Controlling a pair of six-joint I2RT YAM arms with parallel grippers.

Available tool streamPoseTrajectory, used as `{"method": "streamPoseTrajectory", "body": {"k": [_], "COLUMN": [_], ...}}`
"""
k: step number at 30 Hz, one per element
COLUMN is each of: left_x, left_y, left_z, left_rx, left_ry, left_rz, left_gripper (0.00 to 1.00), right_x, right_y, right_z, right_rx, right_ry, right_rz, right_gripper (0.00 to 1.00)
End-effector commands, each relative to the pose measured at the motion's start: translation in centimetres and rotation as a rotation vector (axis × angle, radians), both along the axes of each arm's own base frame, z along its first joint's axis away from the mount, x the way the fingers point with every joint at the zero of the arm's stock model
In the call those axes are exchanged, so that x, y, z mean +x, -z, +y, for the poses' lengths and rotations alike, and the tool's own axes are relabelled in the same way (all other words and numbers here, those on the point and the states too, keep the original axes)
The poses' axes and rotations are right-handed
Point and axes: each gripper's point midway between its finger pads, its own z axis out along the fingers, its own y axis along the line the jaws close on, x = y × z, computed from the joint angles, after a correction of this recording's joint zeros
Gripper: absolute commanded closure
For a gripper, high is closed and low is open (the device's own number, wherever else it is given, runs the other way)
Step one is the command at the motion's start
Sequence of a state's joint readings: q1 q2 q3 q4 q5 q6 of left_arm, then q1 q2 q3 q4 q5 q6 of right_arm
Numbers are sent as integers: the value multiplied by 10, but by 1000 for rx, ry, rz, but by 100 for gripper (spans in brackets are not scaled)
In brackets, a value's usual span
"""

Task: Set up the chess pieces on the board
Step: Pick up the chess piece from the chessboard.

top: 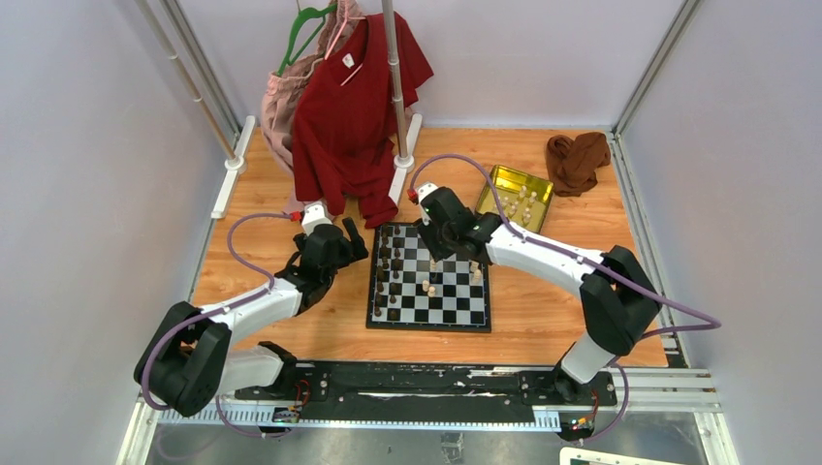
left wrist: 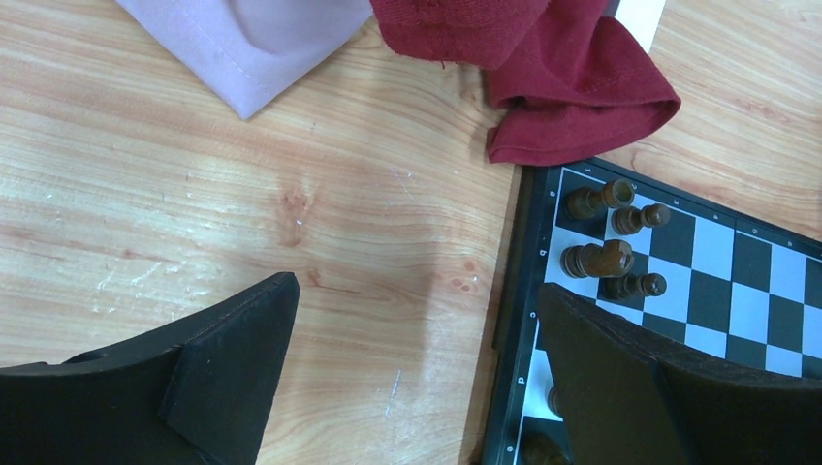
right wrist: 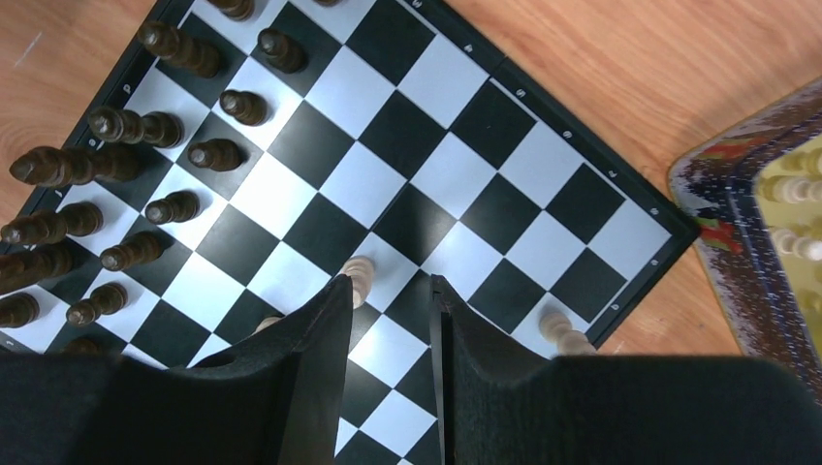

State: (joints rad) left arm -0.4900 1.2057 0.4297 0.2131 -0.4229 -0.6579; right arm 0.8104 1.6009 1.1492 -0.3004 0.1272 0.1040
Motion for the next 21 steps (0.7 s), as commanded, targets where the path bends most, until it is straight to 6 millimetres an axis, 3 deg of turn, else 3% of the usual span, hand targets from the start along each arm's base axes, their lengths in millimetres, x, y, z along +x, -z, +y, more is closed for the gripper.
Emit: {"method": "streamPoseTrajectory", "body": {"k": [1, 21], "left_x": [4, 5], "left_y": [-9, -10], "left_z": [6, 6], "left_rx": [-5, 2], "left_ry": [-28, -28], "left_rz": [-42, -43], "left_gripper": [0, 0], "right_x": [-10, -25], "right_y": [5, 38], "right_z": [12, 17], "right_rx": [-13, -46], "right_ry": [-47, -64], "right_rz": [28, 101], "right_gripper": [61, 61]}}
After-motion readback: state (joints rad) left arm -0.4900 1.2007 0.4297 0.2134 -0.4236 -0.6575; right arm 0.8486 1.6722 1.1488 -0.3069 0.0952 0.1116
